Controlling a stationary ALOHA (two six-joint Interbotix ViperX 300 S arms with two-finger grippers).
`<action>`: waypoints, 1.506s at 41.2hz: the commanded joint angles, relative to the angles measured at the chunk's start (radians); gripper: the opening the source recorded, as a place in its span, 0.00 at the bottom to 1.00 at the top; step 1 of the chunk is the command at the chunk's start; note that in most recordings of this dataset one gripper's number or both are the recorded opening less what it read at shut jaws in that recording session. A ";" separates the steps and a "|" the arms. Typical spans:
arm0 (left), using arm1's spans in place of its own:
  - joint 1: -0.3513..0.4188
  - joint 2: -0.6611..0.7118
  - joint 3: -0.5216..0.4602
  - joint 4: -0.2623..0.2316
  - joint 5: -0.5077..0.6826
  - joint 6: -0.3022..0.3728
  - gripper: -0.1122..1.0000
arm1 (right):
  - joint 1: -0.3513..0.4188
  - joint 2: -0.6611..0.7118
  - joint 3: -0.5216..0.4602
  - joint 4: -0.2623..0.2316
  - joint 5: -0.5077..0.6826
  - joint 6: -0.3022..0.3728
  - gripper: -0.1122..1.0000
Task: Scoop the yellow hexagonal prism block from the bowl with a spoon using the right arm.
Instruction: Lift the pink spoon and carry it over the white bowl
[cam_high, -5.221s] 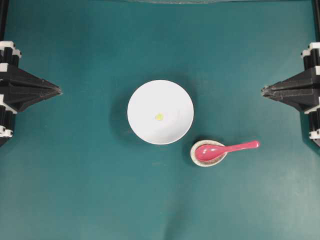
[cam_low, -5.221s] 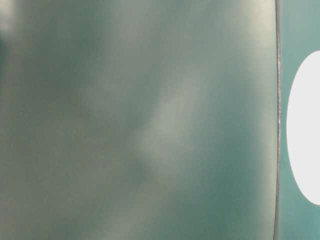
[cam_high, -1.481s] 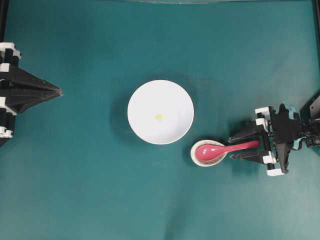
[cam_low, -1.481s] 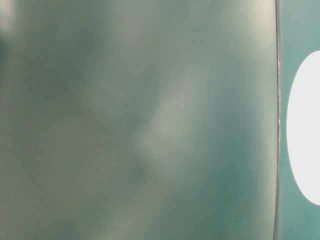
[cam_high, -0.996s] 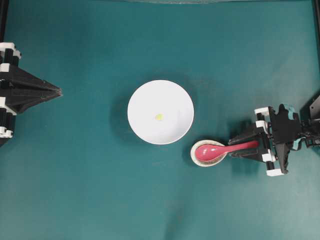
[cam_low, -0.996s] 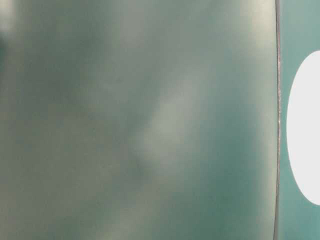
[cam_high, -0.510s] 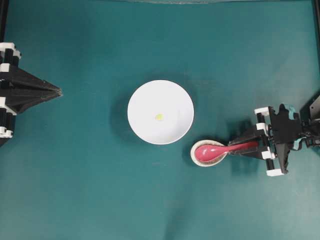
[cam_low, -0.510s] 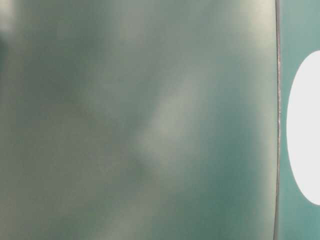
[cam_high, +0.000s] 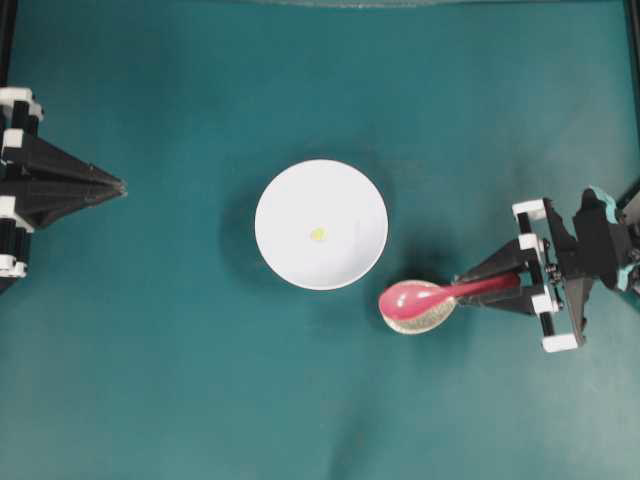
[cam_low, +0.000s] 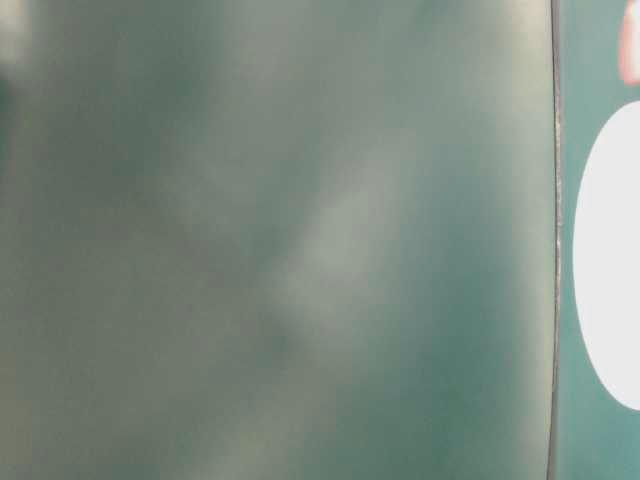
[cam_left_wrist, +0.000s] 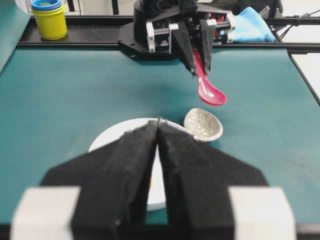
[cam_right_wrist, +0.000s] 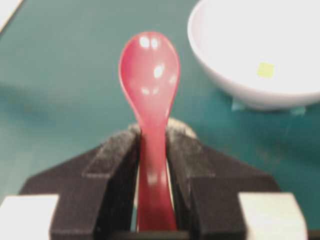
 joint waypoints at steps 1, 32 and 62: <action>0.000 0.005 -0.031 0.003 -0.012 0.002 0.18 | -0.035 -0.101 -0.067 0.000 0.163 -0.017 0.32; 0.000 0.015 -0.028 0.003 -0.026 -0.009 0.18 | -0.318 -0.160 -0.459 0.002 0.908 0.098 0.32; 0.000 0.014 -0.029 0.003 -0.025 -0.018 0.18 | -0.321 -0.023 -0.584 -0.003 1.040 0.149 0.32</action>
